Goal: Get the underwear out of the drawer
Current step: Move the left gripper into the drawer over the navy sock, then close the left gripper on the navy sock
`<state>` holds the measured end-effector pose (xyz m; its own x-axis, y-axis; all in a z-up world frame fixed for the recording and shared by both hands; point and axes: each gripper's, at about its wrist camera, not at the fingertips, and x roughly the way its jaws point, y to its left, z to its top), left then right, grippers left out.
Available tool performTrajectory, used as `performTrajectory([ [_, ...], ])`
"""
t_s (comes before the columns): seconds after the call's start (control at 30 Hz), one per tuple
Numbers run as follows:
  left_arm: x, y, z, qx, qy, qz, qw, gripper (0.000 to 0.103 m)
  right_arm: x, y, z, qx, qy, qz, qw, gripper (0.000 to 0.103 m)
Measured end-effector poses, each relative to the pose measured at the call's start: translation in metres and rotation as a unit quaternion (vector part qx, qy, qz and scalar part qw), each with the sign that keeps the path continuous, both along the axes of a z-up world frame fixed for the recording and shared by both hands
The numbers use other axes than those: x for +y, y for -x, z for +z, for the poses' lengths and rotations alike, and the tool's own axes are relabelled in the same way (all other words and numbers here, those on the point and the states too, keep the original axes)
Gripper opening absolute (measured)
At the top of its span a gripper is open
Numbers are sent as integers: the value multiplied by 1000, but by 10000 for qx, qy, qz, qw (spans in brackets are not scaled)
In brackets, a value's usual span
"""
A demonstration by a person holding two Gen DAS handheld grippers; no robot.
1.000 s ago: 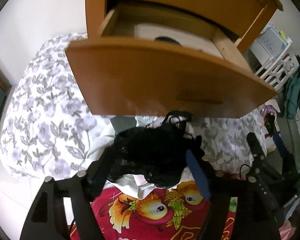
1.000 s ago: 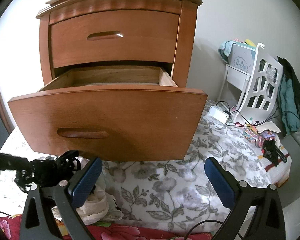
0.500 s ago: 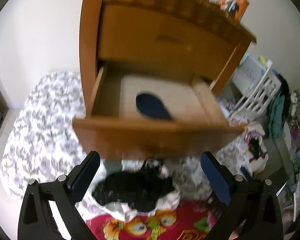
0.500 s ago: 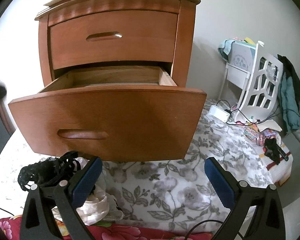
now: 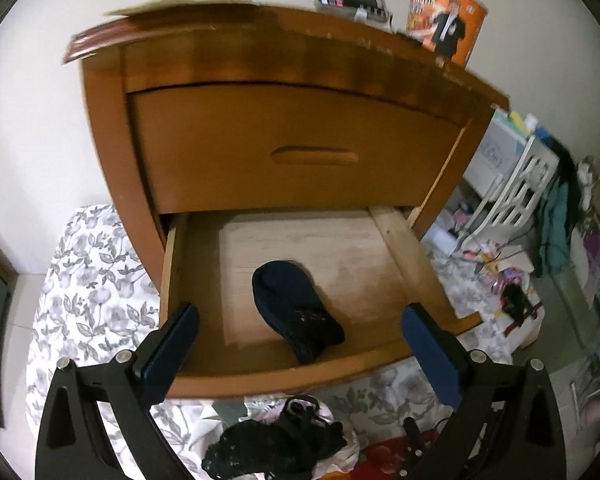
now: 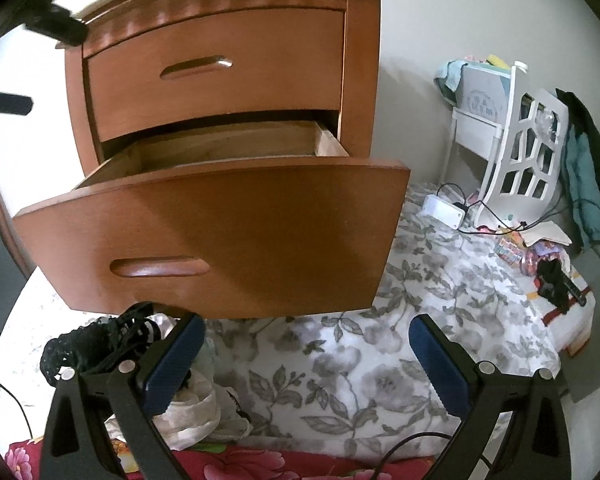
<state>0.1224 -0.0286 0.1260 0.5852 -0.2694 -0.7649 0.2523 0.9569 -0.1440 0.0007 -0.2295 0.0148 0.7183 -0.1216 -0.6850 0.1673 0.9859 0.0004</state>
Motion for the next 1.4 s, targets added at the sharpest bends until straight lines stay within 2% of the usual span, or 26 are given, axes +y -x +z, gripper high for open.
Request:
performTrajectory([
  [0.17, -11, -31, -23, 636, -154, 120, 9978, 101, -3, 0, -1, 29, -86, -9, 10000, 103],
  [0.27, -16, -50, -43, 1144, -123, 99, 9933, 101, -4, -1, -2, 53, -140, -14, 9999, 103],
  [0.4, -27, -70, -68, 1708, -308, 117, 9848, 101, -6, -3, -4, 94, -190, -4, 9998, 103],
  [0.47, -36, -80, -83, 1996, -522, 42, 9785, 101, -7, -4, -5, 119, -219, 2, 9997, 103],
  [0.6, -45, -91, -105, 2471, -569, -55, 9673, 101, -11, -6, -8, 170, -309, -10, 9994, 103],
  [0.73, -54, -96, -123, 2831, -601, -136, 9571, 101, -15, -8, -11, 240, -438, -56, 9987, 103],
  [0.93, -69, -94, -141, 3083, -847, -358, 9468, 99, -19, -11, -13, 317, -521, -76, 9981, 103],
  [1.0, -72, -92, -144, 3114, -860, -390, 9456, 91, -20, -10, -14, 325, -534, -75, 9980, 103],
  [1.07, -74, -91, -147, 3164, -812, -384, 9444, 76, -20, -11, -14, 331, -542, -77, 9980, 103],
  [1.1, -74, -91, -147, 3157, -814, -383, 9446, 74, -20, -11, -14, 333, -543, -78, 9979, 103],
  [1.27, -75, -87, -149, 3086, -764, -398, 9473, 50, -20, -11, -14, 331, -532, -77, 9980, 103],
  [1.33, -75, -85, -149, 3045, -757, -427, 9485, 47, -21, -11, -13, 329, -528, -77, 9980, 103],
  [1.4, -70, -84, -148, 2984, -744, -433, 9505, 38, -20, -11, -13, 328, -506, -75, 9982, 103],
])
